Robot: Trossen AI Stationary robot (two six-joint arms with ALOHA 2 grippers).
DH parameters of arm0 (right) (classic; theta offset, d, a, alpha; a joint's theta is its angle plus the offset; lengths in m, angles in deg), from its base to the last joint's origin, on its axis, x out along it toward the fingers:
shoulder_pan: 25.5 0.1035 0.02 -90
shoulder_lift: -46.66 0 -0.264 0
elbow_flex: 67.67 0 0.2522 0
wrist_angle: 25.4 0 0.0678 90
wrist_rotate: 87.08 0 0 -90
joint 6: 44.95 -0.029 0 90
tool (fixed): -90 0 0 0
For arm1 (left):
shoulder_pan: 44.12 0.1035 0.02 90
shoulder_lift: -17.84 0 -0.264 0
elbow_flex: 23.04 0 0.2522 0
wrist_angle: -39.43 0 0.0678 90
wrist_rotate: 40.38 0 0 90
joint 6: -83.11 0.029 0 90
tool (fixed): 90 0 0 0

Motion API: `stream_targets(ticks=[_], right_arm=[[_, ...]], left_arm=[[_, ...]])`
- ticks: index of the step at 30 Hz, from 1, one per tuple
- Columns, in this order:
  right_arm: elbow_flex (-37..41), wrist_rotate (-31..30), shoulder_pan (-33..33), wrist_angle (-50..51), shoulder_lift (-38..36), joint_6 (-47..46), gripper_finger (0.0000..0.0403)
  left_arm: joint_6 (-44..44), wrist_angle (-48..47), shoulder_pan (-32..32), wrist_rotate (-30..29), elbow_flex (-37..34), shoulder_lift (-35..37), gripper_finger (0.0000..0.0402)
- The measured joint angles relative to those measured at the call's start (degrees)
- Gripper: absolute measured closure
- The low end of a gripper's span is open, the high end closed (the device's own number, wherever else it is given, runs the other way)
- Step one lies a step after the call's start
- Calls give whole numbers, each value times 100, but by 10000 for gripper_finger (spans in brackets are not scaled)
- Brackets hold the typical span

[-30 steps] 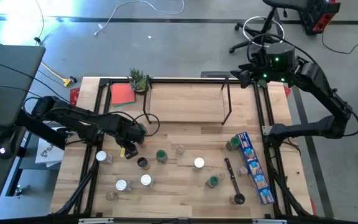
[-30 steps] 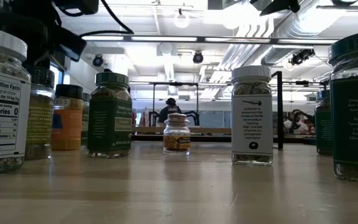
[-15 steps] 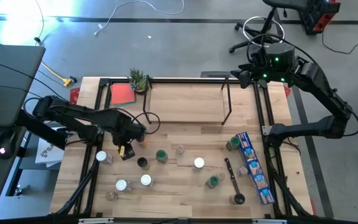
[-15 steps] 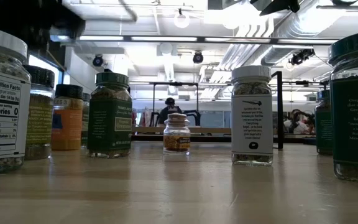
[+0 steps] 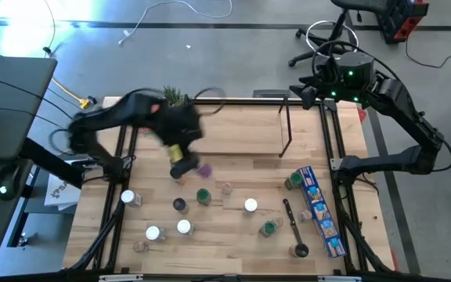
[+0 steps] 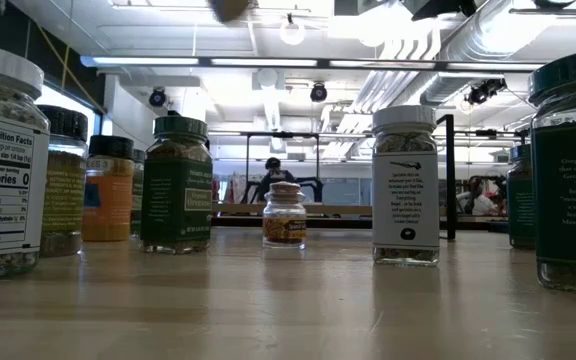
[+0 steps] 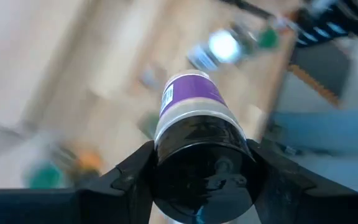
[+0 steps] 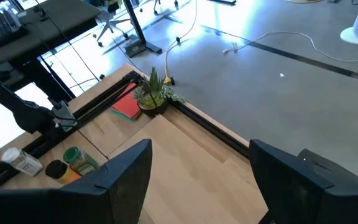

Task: Shelf spices
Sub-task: Put the black seasoning bottle on the shelf

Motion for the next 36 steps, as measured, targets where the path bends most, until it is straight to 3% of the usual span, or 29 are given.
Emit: stream_targets(ticks=[3,6,17,36], right_arm=[[0,24,0,65,-2,-109,139],[0,54,0,262,0,-335,139],[2,91,0,691,1,-890,139],[2,-62,162,763,2,-1052,139]], left_arm=[[830,-288,549,-282,869,-857,204],[1392,-212,1096,-449,1265,-1399,204],[2827,-275,2639,-1058,1134,-2510,204],[2612,-270,2980,-1682,1125,-3103,180]])
